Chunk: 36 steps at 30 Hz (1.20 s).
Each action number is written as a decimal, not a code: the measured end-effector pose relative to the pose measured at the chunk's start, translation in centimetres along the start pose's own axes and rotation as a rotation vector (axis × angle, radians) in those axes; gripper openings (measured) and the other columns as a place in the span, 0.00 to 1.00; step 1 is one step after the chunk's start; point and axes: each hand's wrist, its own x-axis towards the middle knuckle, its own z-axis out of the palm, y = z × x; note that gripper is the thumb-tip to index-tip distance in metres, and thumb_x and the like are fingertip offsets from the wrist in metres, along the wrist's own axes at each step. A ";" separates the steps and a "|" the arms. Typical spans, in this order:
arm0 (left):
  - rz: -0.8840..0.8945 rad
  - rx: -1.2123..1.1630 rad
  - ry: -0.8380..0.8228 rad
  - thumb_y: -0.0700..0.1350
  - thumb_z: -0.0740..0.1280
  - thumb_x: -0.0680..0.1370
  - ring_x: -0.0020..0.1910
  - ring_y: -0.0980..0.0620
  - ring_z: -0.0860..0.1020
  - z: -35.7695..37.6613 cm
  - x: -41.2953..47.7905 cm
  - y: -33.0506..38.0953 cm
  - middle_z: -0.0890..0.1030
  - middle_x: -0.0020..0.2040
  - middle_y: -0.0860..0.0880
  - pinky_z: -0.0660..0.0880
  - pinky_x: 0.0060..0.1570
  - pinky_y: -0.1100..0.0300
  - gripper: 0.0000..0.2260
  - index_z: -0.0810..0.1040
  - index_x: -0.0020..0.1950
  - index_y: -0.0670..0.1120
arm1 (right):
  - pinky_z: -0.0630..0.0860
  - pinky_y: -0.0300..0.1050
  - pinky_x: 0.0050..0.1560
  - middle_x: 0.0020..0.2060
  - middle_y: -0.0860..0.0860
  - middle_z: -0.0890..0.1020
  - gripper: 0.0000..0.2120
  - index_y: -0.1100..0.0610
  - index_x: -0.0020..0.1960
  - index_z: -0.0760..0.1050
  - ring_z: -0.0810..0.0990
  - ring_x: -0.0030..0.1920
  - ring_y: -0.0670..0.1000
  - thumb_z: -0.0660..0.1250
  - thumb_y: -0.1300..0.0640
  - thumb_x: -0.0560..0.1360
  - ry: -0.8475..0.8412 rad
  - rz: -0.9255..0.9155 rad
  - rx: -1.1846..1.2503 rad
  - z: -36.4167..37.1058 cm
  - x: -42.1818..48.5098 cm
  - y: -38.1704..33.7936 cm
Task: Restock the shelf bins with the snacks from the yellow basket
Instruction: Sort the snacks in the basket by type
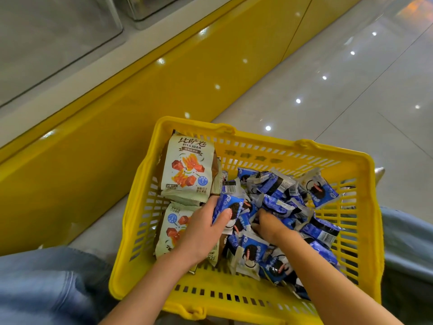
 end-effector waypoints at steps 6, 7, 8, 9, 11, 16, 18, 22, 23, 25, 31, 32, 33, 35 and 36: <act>-0.008 -0.024 -0.012 0.49 0.58 0.80 0.45 0.66 0.75 0.0 -0.4 -0.1 0.79 0.48 0.57 0.70 0.41 0.75 0.06 0.69 0.51 0.62 | 0.62 0.40 0.29 0.32 0.53 0.69 0.14 0.56 0.34 0.65 0.66 0.32 0.50 0.62 0.59 0.78 -0.030 0.027 -0.080 -0.4 -0.5 0.2; -0.007 -0.031 -0.013 0.49 0.58 0.80 0.45 0.66 0.75 0.1 -0.5 -0.1 0.79 0.47 0.57 0.70 0.40 0.75 0.06 0.69 0.51 0.61 | 0.61 0.40 0.28 0.30 0.52 0.67 0.17 0.55 0.32 0.62 0.65 0.31 0.50 0.63 0.61 0.77 -0.015 0.017 -0.075 -0.5 -0.7 0.3; -0.006 -0.035 -0.012 0.48 0.58 0.80 0.44 0.66 0.76 0.0 -0.5 0.0 0.79 0.47 0.57 0.70 0.40 0.75 0.06 0.69 0.51 0.61 | 0.60 0.40 0.28 0.30 0.51 0.67 0.17 0.55 0.31 0.62 0.66 0.31 0.50 0.64 0.61 0.76 0.017 -0.003 -0.073 -0.6 -0.9 0.4; -0.003 -0.036 -0.011 0.48 0.58 0.80 0.43 0.65 0.76 0.0 -0.4 0.0 0.79 0.46 0.56 0.70 0.40 0.74 0.06 0.69 0.51 0.61 | 0.60 0.40 0.28 0.30 0.50 0.67 0.16 0.55 0.32 0.63 0.66 0.31 0.50 0.64 0.62 0.75 0.049 -0.017 -0.060 -0.7 -1.4 0.4; 0.004 -0.039 -0.009 0.48 0.58 0.80 0.42 0.62 0.76 0.1 -0.4 0.1 0.79 0.45 0.55 0.71 0.38 0.72 0.05 0.70 0.50 0.60 | 0.61 0.42 0.28 0.31 0.50 0.70 0.11 0.56 0.35 0.67 0.69 0.33 0.52 0.65 0.60 0.75 0.144 -0.065 -0.041 -1.2 -2.3 0.2; 0.024 -0.022 -0.014 0.49 0.58 0.80 0.37 0.62 0.75 0.4 -0.6 0.3 0.79 0.43 0.54 0.70 0.35 0.73 0.04 0.70 0.50 0.58 | 0.69 0.44 0.35 0.38 0.51 0.79 0.04 0.54 0.44 0.72 0.77 0.39 0.55 0.65 0.56 0.76 0.409 -0.172 -0.007 -3.4 -5.1 -0.9; 0.043 -0.017 -0.008 0.49 0.58 0.80 0.37 0.62 0.75 0.5 -0.8 0.6 0.79 0.42 0.54 0.70 0.35 0.72 0.04 0.70 0.49 0.58 | 0.69 0.44 0.34 0.36 0.52 0.79 0.05 0.56 0.43 0.73 0.76 0.36 0.55 0.65 0.56 0.76 0.494 -0.175 0.042 -4.5 -6.3 -0.9; 0.113 -0.059 0.041 0.48 0.58 0.80 0.38 0.58 0.75 0.4 -1.7 1.6 0.79 0.42 0.52 0.71 0.38 0.66 0.05 0.71 0.49 0.58 | 0.62 0.43 0.28 0.28 0.47 0.73 0.11 0.52 0.37 0.69 0.70 0.28 0.49 0.66 0.54 0.76 0.645 -0.189 0.200 -6.6 -9.5 -0.5; 0.139 -0.071 0.063 0.48 0.58 0.80 0.38 0.58 0.75 0.3 -2.1 2.0 0.79 0.42 0.52 0.71 0.37 0.67 0.05 0.71 0.49 0.58 | 0.64 0.45 0.30 0.28 0.48 0.74 0.10 0.52 0.37 0.70 0.71 0.29 0.50 0.66 0.54 0.76 0.665 -0.215 0.250 -7.1 -10.5 -0.4; 0.184 -0.105 0.122 0.47 0.58 0.80 0.38 0.62 0.75 0.1 -2.2 2.4 0.78 0.41 0.55 0.69 0.36 0.72 0.06 0.71 0.49 0.58 | 0.70 0.49 0.35 0.33 0.53 0.78 0.08 0.56 0.41 0.73 0.75 0.34 0.54 0.65 0.54 0.77 0.655 -0.275 0.318 -8.2 -11.5 0.1; 0.307 -0.226 0.298 0.54 0.55 0.77 0.40 0.62 0.76 -1.7 -4.6 4.4 0.78 0.42 0.58 0.71 0.39 0.69 0.08 0.71 0.53 0.58 | 0.73 0.55 0.43 0.40 0.62 0.78 0.10 0.62 0.43 0.74 0.76 0.41 0.62 0.63 0.55 0.77 0.327 -0.451 0.350 -8.1 -15.2 -0.5; 0.323 -0.254 0.328 0.53 0.55 0.77 0.40 0.63 0.76 -2.1 -4.9 4.6 0.77 0.42 0.61 0.72 0.38 0.70 0.08 0.71 0.53 0.58 | 0.72 0.53 0.42 0.40 0.63 0.77 0.10 0.62 0.43 0.74 0.75 0.39 0.62 0.63 0.55 0.77 0.292 -0.469 0.372 -7.4 -15.4 -1.3; 0.335 -0.278 0.357 0.53 0.55 0.77 0.40 0.63 0.76 -2.5 -5.2 4.7 0.77 0.42 0.62 0.72 0.37 0.70 0.08 0.71 0.53 0.57 | 0.70 0.51 0.41 0.39 0.63 0.76 0.10 0.62 0.43 0.73 0.73 0.37 0.58 0.63 0.55 0.78 0.267 -0.486 0.415 -6.6 -15.5 -2.2; 0.353 -0.301 0.426 0.52 0.55 0.77 0.42 0.63 0.77 -3.3 -5.8 4.9 0.78 0.44 0.62 0.73 0.39 0.70 0.08 0.71 0.53 0.56 | 0.67 0.47 0.41 0.38 0.61 0.74 0.09 0.61 0.43 0.72 0.70 0.38 0.53 0.61 0.56 0.79 0.230 -0.506 0.546 -4.6 -15.4 -4.4; 0.363 -0.304 0.462 0.52 0.56 0.77 0.43 0.63 0.77 -3.8 -6.0 4.9 0.78 0.45 0.62 0.72 0.40 0.71 0.08 0.71 0.53 0.56 | 0.67 0.46 0.42 0.38 0.59 0.73 0.09 0.62 0.44 0.71 0.70 0.39 0.52 0.61 0.57 0.79 0.219 -0.511 0.610 -3.5 -15.2 -5.6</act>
